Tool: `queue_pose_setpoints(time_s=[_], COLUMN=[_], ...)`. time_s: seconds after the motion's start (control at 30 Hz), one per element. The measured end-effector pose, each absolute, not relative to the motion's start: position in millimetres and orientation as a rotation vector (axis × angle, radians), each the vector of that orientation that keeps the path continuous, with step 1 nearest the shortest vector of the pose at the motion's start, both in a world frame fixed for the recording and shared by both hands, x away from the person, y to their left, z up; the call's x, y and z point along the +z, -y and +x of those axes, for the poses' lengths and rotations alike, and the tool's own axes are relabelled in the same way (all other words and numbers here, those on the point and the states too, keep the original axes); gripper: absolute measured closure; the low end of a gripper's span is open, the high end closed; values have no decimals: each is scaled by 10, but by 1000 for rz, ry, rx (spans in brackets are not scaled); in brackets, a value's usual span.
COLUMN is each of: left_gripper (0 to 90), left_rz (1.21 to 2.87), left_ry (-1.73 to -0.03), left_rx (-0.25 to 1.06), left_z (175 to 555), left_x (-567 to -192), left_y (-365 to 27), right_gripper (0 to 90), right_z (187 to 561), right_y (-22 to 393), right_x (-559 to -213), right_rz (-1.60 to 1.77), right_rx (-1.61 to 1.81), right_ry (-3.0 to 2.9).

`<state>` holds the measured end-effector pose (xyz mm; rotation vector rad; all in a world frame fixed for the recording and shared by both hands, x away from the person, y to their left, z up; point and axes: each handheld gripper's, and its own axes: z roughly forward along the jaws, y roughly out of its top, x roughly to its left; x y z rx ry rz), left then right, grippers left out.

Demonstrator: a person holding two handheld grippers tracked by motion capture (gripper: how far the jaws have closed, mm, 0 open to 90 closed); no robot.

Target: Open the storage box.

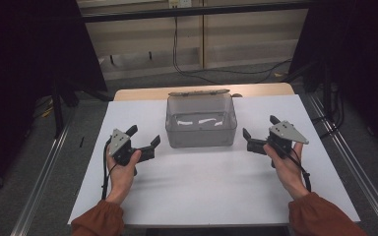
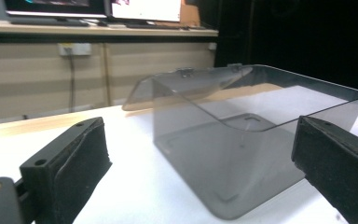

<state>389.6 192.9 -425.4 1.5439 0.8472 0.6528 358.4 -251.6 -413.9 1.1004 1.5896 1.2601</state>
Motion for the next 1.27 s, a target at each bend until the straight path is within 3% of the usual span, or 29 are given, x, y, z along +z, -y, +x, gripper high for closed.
queue_pose_setpoints(time_s=[0.87, 1.27], left_gripper=[30, 29], left_rz=[1556, 1562], left_ry=[-900, -946], left_rx=[619, 658], left_z=[3241, 3286], left_x=[-4337, -4418], left_y=[-2095, -2145], right_gripper=[0, 0], right_z=[2909, 2712], right_y=[2868, 2994], right_x=[-4288, -4413], right_rz=[1152, 1190], right_rx=[1236, 1253], right_ry=[-1492, -1471])
